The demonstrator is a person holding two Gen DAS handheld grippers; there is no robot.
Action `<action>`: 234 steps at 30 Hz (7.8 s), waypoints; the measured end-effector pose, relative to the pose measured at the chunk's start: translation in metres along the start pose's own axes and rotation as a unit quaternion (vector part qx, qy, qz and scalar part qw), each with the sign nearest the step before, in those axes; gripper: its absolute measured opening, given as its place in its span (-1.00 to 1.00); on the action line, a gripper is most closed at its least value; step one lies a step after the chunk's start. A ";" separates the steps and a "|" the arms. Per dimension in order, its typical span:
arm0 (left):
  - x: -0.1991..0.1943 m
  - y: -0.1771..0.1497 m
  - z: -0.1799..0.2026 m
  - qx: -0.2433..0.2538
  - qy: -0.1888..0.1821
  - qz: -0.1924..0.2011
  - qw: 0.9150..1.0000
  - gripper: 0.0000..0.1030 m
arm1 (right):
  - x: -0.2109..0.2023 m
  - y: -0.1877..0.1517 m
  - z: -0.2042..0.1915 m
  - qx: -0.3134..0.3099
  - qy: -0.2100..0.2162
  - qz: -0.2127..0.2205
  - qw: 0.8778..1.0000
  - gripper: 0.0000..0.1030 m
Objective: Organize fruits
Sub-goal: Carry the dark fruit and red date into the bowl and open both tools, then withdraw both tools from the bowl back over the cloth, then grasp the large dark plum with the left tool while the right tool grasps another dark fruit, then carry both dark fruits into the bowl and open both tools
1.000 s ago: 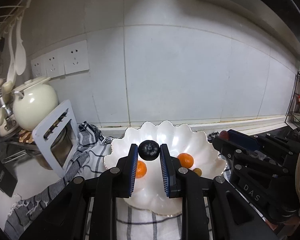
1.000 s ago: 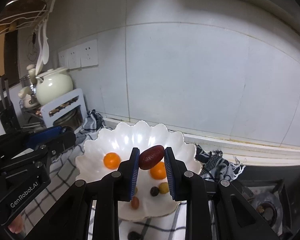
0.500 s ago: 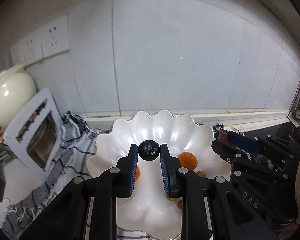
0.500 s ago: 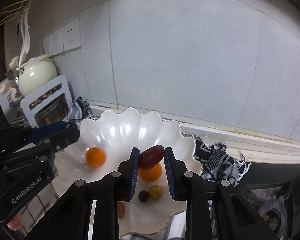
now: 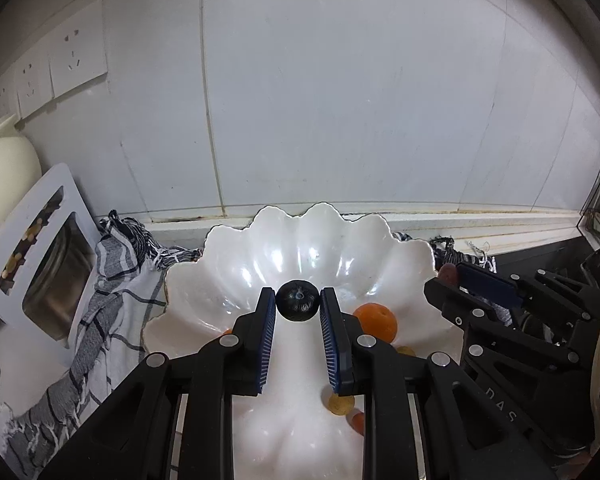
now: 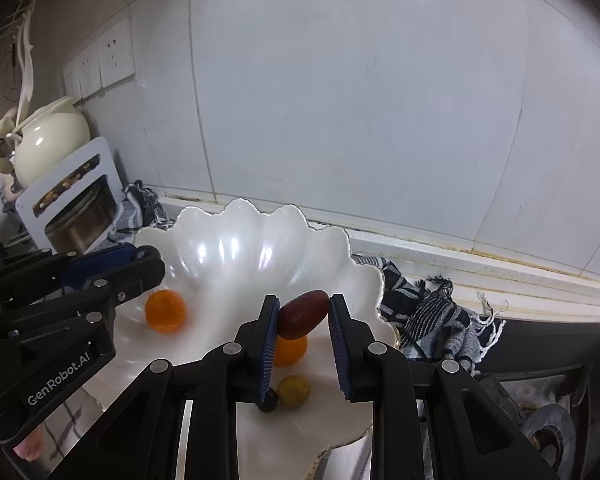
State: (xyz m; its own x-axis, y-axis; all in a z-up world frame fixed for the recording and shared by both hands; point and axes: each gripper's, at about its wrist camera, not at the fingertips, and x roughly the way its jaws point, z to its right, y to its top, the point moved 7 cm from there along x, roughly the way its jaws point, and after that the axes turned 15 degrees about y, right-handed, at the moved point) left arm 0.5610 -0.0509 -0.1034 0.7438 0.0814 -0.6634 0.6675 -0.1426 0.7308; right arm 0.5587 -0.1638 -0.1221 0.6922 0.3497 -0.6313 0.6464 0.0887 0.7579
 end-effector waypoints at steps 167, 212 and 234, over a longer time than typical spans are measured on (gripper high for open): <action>-0.144 -0.149 -0.004 -0.049 0.016 0.035 0.998 -0.49 | -0.097 -0.124 -0.073 -0.069 0.093 -0.021 0.993 -0.41; -0.076 -0.011 -0.021 -0.023 -0.032 0.058 0.998 -0.49 | -0.072 0.005 -0.044 -0.014 0.021 0.071 0.997 -0.41; 0.021 0.009 -0.010 0.002 -0.004 -0.032 0.999 -0.49 | 0.015 0.027 -0.007 0.000 0.018 -0.005 1.000 -0.41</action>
State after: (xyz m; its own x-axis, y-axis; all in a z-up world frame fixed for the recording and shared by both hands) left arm 0.5826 -0.0403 -0.1093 0.6995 0.0819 -0.7100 0.7133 -0.1406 0.6866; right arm 0.5842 -0.1493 -0.1103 0.6733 0.3829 -0.6325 0.6533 0.0923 0.7514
